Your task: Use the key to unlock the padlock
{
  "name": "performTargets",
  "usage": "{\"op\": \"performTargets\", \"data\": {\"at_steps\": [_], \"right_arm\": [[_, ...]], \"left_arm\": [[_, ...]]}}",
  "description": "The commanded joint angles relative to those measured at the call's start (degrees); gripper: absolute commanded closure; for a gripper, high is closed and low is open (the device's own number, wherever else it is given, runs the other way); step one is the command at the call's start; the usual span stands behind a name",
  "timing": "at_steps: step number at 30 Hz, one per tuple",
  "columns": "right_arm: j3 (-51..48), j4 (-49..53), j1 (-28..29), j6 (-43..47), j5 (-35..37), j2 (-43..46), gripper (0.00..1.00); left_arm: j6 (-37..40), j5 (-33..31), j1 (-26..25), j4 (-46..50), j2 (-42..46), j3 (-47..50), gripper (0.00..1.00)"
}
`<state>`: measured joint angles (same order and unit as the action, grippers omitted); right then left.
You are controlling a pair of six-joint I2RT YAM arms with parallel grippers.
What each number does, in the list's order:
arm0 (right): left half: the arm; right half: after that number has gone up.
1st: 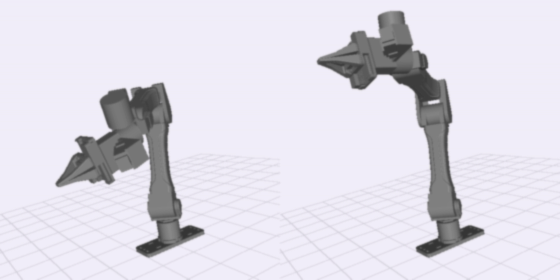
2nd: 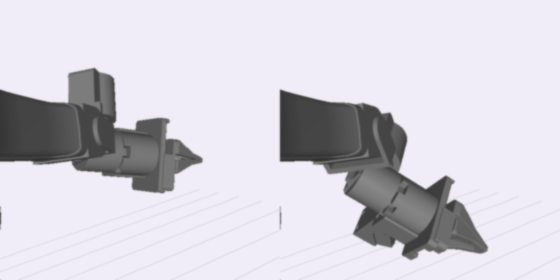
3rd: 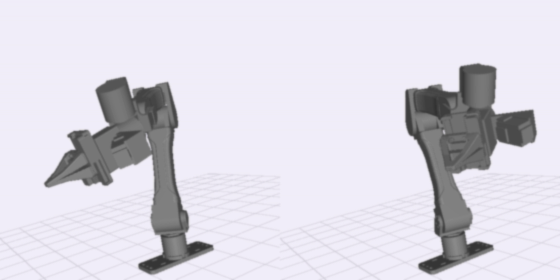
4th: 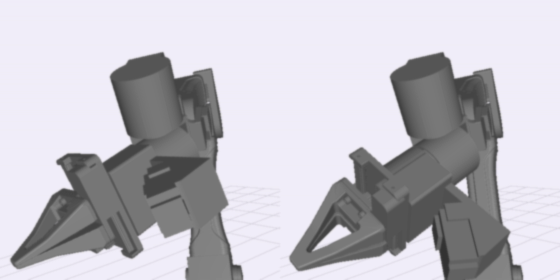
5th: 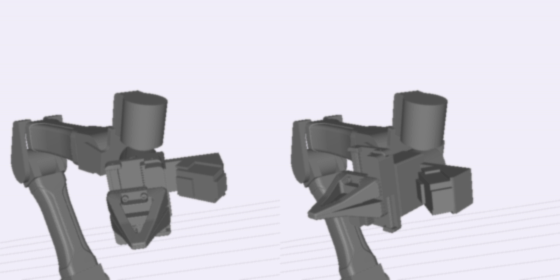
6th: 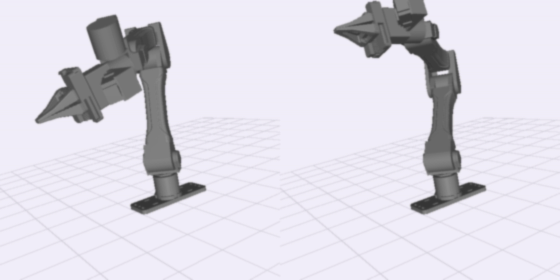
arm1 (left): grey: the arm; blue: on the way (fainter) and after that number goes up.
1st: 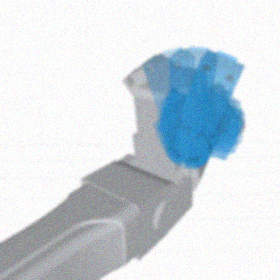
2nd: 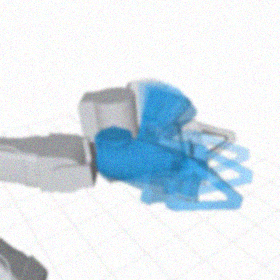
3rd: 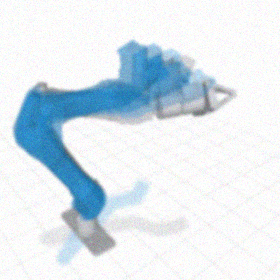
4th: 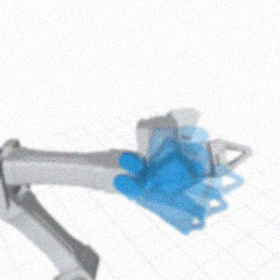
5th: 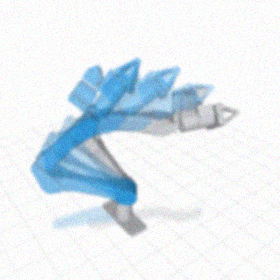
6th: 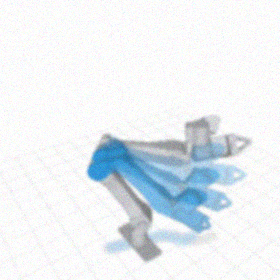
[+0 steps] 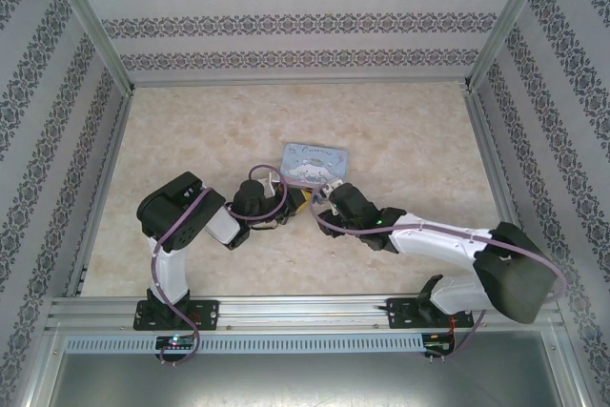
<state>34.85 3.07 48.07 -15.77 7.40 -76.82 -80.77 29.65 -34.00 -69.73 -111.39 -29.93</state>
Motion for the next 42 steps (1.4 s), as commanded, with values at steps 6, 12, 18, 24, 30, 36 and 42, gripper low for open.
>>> {"op": "performTargets", "data": {"at_steps": [6, 12, 18, 24, 30, 36, 42], "right_arm": [[4.8, -0.9, 1.8, 5.9, 6.9, -7.1, 0.6], [6.9, -1.7, 1.8, 6.9, 7.2, -10.9, 0.61], [8.3, -2.6, 1.7, 7.0, 7.5, -13.9, 0.65], [9.4, -3.1, 0.9, 7.1, 7.4, -15.4, 0.69], [9.9, -3.4, -0.9, 6.8, 5.4, -15.0, 0.79], [9.9, -3.7, -1.6, 6.7, 1.3, -13.4, 0.98], [9.3, -4.0, -2.4, 5.9, -3.5, -11.3, 1.0]], "left_arm": [[1.9, 1.4, 0.7, 0.6, 2.1, -1.2, 1.0], [2.1, 1.6, 0.8, 1.0, 2.1, -1.4, 1.0], [2.0, 1.7, 0.8, 0.8, 2.1, -1.3, 1.0], [2.0, 1.8, 0.8, 0.7, 2.2, -1.0, 1.0], [2.0, 1.8, 0.8, 0.7, 2.2, -1.1, 1.0], [2.2, 2.0, 0.9, 1.0, 2.2, -1.0, 1.0], [2.3, 2.0, 0.9, 1.0, 2.2, -0.9, 1.0]]}}
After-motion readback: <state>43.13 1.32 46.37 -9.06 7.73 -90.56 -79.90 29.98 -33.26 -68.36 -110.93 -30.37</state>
